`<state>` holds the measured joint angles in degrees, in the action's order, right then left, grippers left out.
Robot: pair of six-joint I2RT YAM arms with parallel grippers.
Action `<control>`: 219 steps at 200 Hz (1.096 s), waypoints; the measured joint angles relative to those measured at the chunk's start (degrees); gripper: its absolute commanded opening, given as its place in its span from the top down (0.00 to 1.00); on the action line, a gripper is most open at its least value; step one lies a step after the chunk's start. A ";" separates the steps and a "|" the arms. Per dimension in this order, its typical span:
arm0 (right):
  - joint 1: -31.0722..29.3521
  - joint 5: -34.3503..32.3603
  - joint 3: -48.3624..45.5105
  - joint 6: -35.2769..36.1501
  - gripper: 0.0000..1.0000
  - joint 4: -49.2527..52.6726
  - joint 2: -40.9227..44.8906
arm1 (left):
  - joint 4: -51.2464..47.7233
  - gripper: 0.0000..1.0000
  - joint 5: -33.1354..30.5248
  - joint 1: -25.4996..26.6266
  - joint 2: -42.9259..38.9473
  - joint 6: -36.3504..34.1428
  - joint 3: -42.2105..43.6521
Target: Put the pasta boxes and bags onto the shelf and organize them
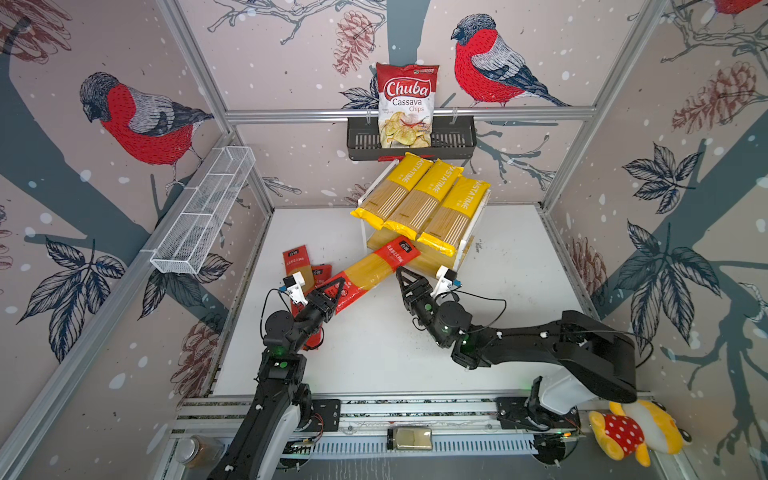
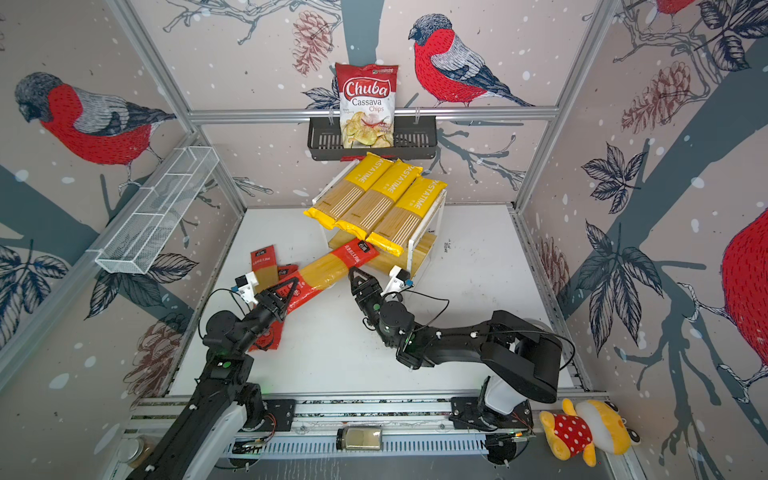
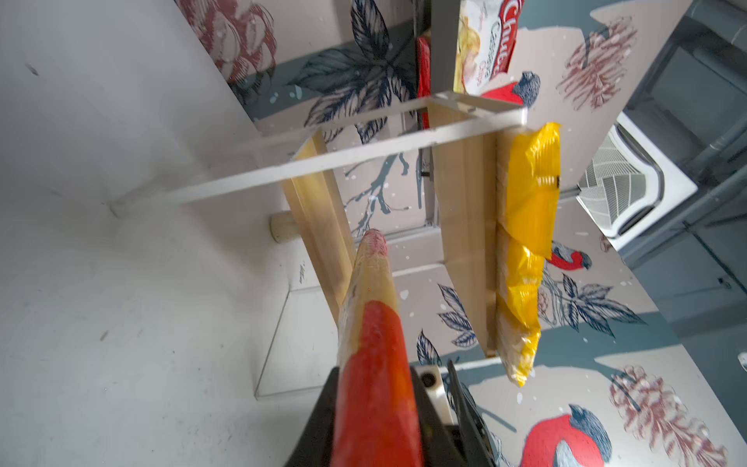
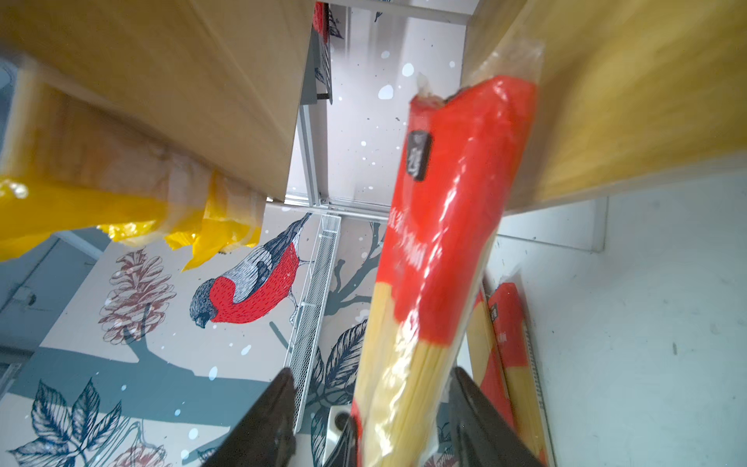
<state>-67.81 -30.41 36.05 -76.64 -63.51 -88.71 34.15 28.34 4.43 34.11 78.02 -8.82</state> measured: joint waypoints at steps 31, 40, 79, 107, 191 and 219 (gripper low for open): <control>-2.19 -0.13 -1.03 3.52 0.38 -0.22 2.51 | 2.62 1.00 -5.33 1.27 3.45 -0.22 0.00; -2.78 -0.39 -1.31 5.01 0.38 -0.13 3.61 | 4.31 1.00 -6.93 2.32 4.87 -0.39 -0.02; -4.70 -2.84 -4.28 10.49 0.38 2.86 9.01 | 11.23 1.00 -13.64 9.75 12.20 -1.42 -1.66; -5.95 -5.81 -7.10 12.09 0.38 5.68 13.11 | 15.78 1.00 -18.78 15.47 16.90 -2.19 -3.06; -7.69 -14.29 -13.33 12.04 0.38 14.86 23.67 | 24.81 1.00 -44.48 31.89 32.15 -6.47 -7.93; -8.09 -16.13 -14.19 11.93 0.38 16.50 25.97 | 26.97 1.00 -51.43 33.73 37.05 -6.62 -11.30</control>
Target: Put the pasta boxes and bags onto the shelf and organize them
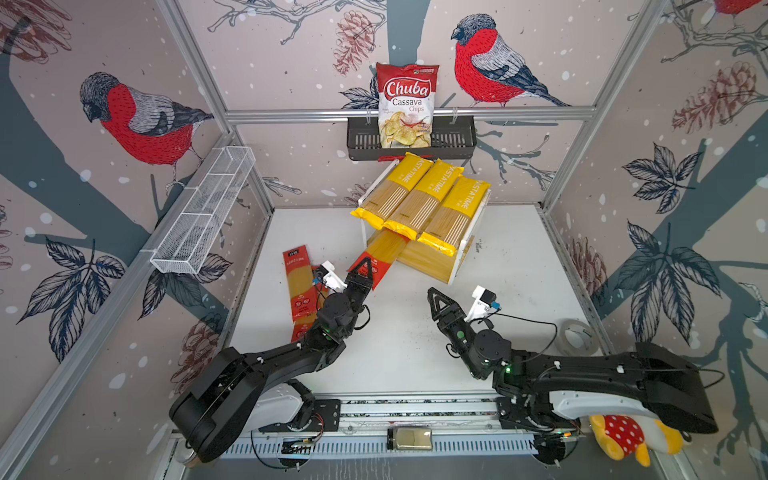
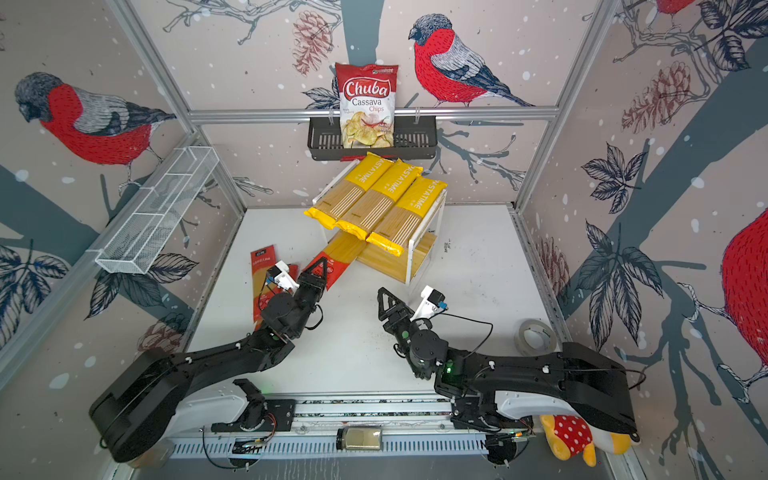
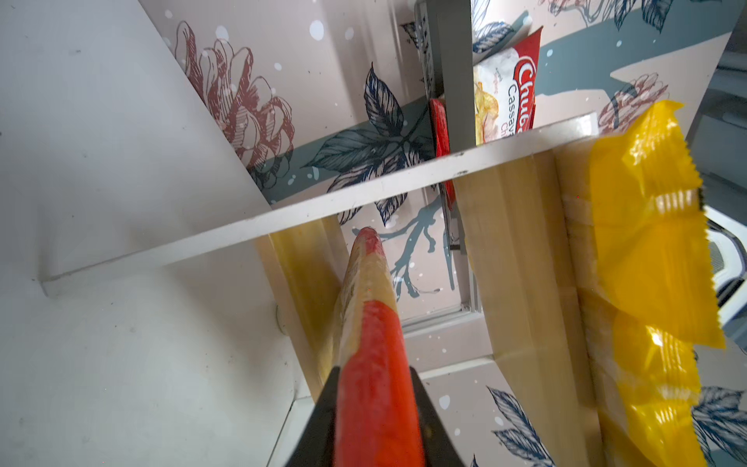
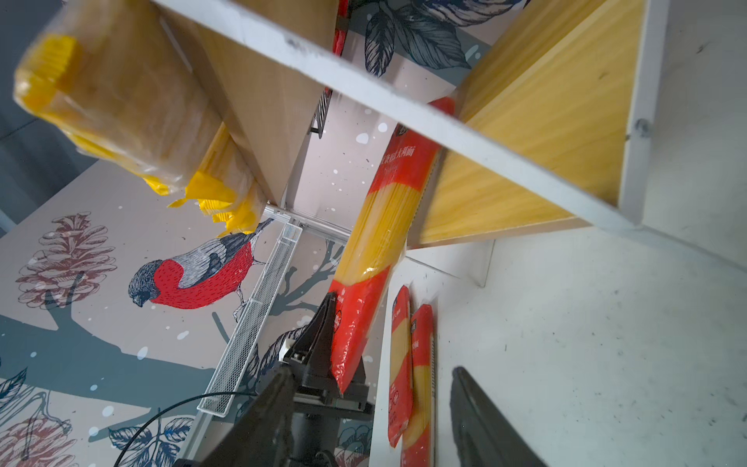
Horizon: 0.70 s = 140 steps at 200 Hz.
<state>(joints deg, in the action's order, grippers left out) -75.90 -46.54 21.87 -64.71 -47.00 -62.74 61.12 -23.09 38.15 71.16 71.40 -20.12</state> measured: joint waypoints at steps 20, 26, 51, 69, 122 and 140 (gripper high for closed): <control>-0.31 -1.11 -0.85 -0.35 0.38 1.68 1.40 | 1.40 1.00 -3.48 0.44 3.89 -0.50 -2.62; -0.31 -1.46 -1.07 -0.83 0.38 2.14 1.70 | 1.79 1.00 -4.11 0.48 5.11 -0.52 -3.32; -0.42 -2.73 -1.55 -1.42 0.38 3.48 2.69 | 4.74 1.00 -4.46 0.61 10.88 -0.46 -5.22; -0.44 -3.04 -1.60 -1.44 0.38 4.02 2.91 | 6.82 0.90 -3.85 0.63 13.38 -0.24 -5.84; -0.44 -4.00 -1.70 -1.44 0.38 4.11 2.78 | 10.10 0.54 -0.90 0.63 14.16 1.55 -5.70; -0.44 -4.00 -1.75 -1.44 0.38 4.09 2.47 | 10.54 0.41 -0.15 0.66 12.87 1.05 -5.42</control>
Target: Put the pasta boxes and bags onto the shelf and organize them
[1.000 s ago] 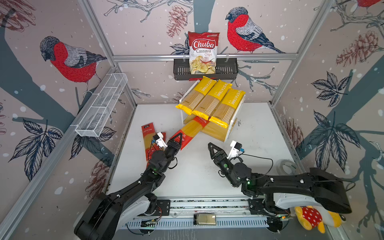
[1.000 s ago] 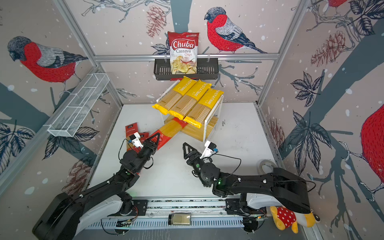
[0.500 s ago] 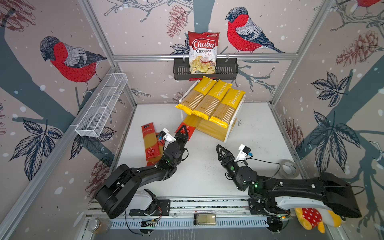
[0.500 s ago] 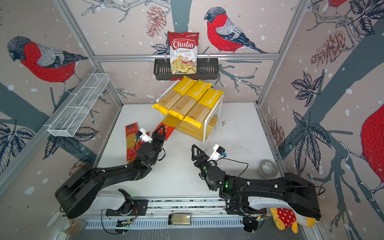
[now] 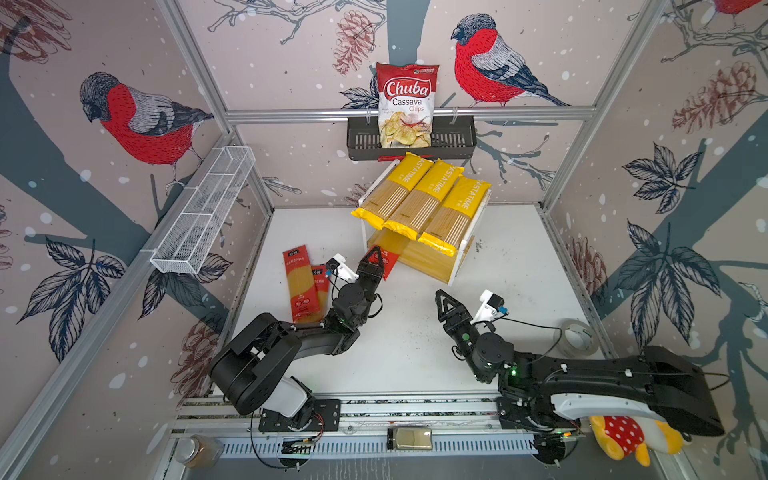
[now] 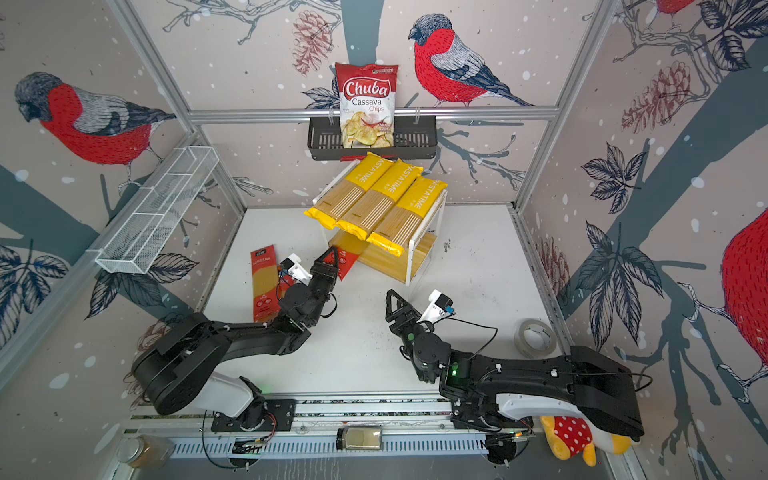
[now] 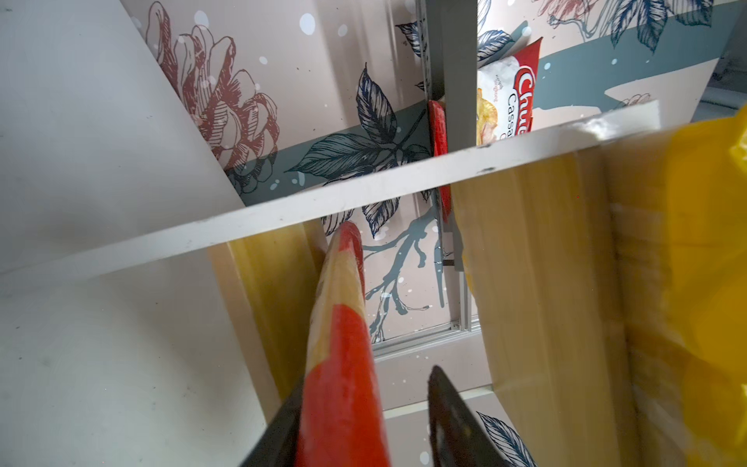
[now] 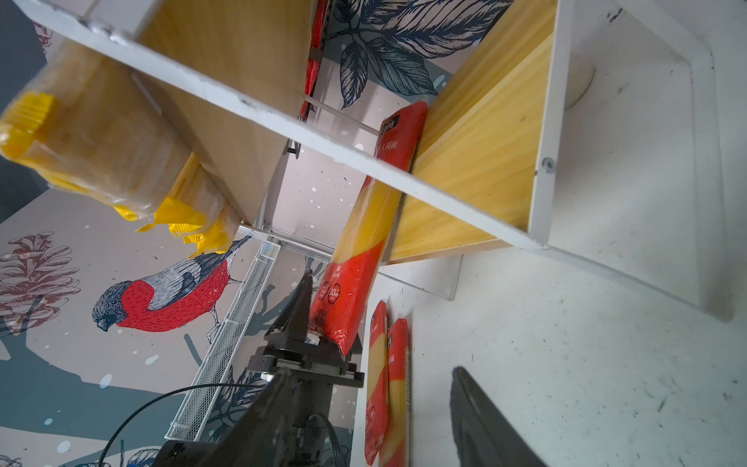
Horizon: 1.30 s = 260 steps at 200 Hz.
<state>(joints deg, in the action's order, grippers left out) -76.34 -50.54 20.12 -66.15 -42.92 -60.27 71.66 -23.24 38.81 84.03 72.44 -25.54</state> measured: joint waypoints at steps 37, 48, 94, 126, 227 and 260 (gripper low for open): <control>0.00 0.00 -0.02 0.00 0.38 -0.22 -0.35 | -2.80 0.31 5.11 -1.38 -3.30 -0.35 0.57; 0.00 0.00 -0.02 0.00 0.38 -0.24 -0.37 | -5.51 0.31 8.24 -2.75 -5.11 -0.26 0.57; 0.00 0.00 -0.02 0.04 0.38 -0.57 -0.90 | -16.04 0.30 20.02 -8.02 -12.74 0.66 3.13; 0.02 0.04 0.37 0.22 0.38 -1.22 -2.08 | -18.25 0.30 24.46 -8.52 -15.45 0.68 5.29; 0.26 0.50 1.31 0.44 0.38 -2.08 -2.47 | -19.65 0.80 29.24 -9.01 -17.94 2.54 7.61; 0.26 1.16 1.95 1.44 0.38 -2.05 -2.54 | -19.67 0.92 29.27 -9.38 -14.99 1.42 5.40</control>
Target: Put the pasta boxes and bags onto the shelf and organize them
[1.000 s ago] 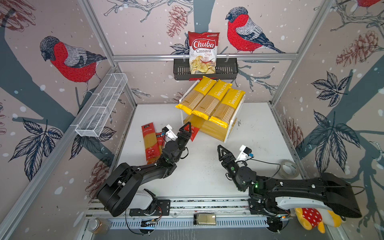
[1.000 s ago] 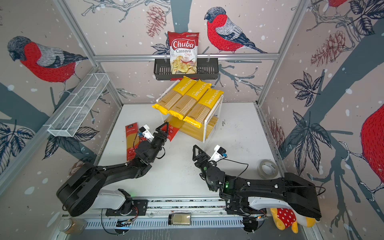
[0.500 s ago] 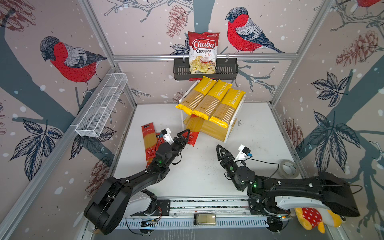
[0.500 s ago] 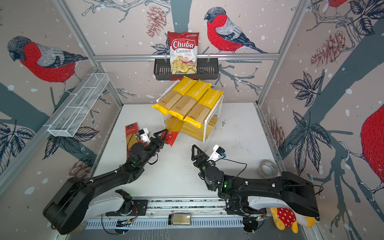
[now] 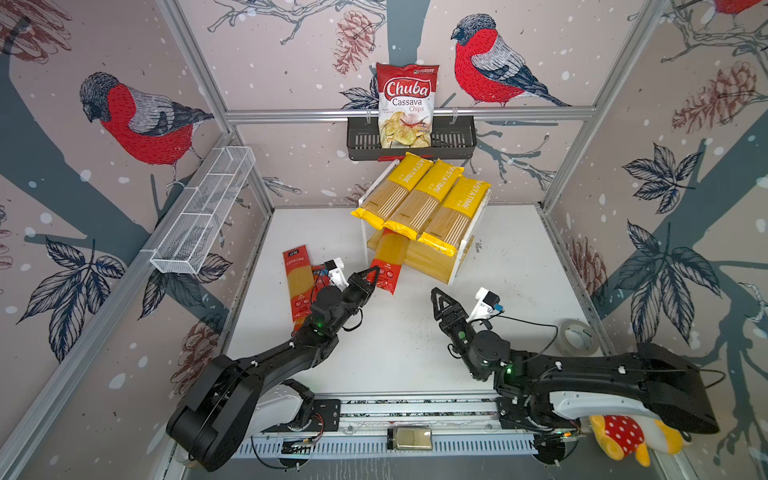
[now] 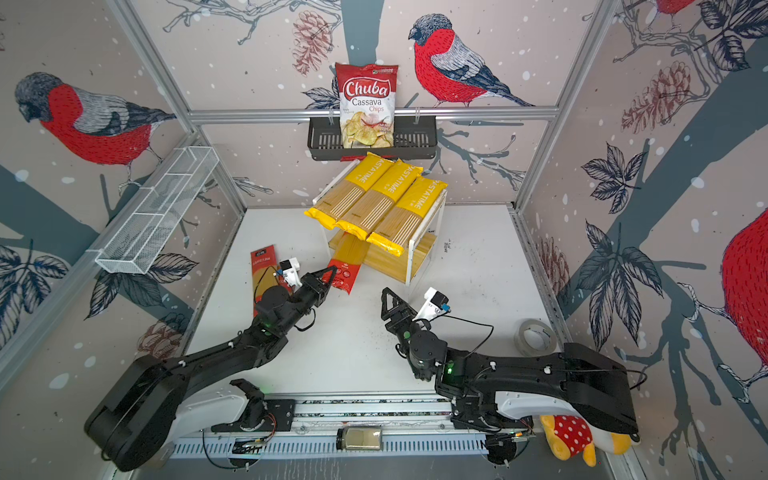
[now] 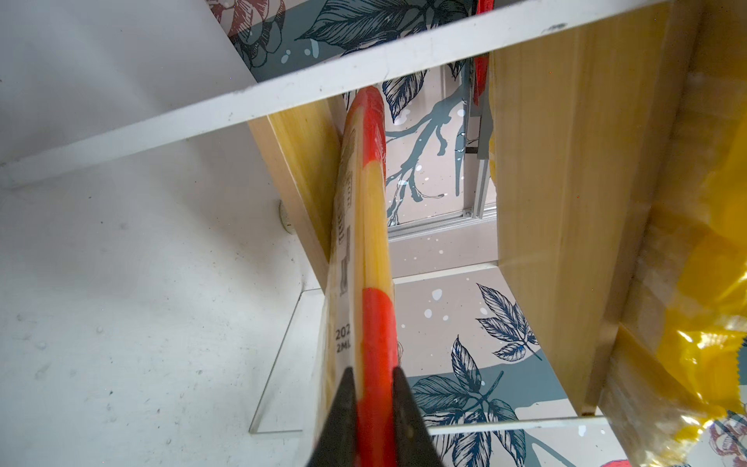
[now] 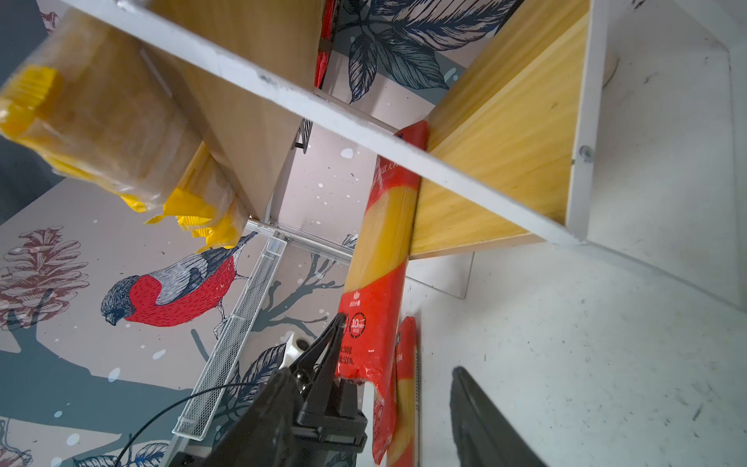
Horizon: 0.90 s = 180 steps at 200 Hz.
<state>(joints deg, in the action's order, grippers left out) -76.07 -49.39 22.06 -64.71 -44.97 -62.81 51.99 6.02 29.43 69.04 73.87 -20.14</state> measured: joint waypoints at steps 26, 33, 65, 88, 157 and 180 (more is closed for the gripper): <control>0.00 0.04 0.26 0.11 0.38 0.11 0.50 | 2.99 1.00 1.62 -1.29 6.40 -0.39 -2.75; 0.00 0.04 0.31 0.24 0.38 0.20 0.66 | 3.96 1.00 2.38 -1.60 8.22 -0.35 -3.56; 0.00 0.04 0.46 0.42 0.38 0.63 0.94 | 9.03 0.99 5.29 -2.64 15.78 0.96 -7.56; 0.00 0.02 0.48 0.44 0.38 0.81 0.94 | 9.46 0.90 7.39 -3.63 18.60 1.31 -10.54; -0.04 -0.11 0.02 0.39 0.38 1.79 1.68 | 7.48 0.36 8.85 -7.39 15.30 1.70 -10.56; -0.11 -0.28 -0.13 0.24 0.38 1.88 1.42 | 5.86 0.29 8.81 -7.91 10.67 1.46 -7.41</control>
<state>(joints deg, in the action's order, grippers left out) -76.18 -49.67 21.93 -64.47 -43.09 -61.39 57.84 14.83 21.52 79.70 75.33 -27.55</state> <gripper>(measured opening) 0.620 0.701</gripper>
